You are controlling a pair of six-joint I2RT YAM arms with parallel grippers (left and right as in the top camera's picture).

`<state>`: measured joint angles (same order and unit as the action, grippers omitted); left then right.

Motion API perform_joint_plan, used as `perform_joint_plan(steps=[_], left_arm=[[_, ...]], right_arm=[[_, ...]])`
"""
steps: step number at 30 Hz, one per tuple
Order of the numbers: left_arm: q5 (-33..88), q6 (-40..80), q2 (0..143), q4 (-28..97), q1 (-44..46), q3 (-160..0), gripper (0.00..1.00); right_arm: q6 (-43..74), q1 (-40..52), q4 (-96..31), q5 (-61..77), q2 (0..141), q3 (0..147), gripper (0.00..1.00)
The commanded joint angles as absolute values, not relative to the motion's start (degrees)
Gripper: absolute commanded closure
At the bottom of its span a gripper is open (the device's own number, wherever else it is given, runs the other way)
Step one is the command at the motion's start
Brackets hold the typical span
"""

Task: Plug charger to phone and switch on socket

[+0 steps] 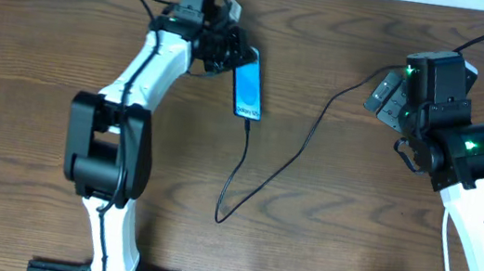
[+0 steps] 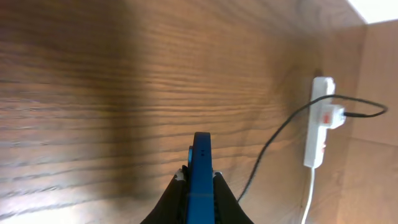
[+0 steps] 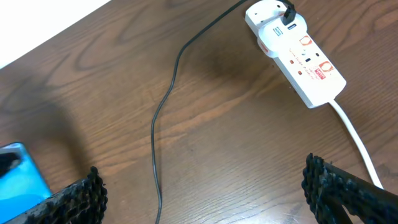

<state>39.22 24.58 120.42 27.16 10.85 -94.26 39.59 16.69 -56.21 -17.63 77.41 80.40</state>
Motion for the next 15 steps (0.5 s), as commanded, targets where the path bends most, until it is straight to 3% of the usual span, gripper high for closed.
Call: perform_joint_plan(steps=[1,15], left_arm=[[39.8,24.5,120.8,26.2,12.7,-94.8,0.93],[37.4,30.0,122.3,20.1,18.7,-94.8,0.93]], right_arm=[[38.7,16.6,-56.4,-19.0,76.9,80.7,0.01],[38.4,16.6,-56.7,-19.0,76.9,80.6,0.01]])
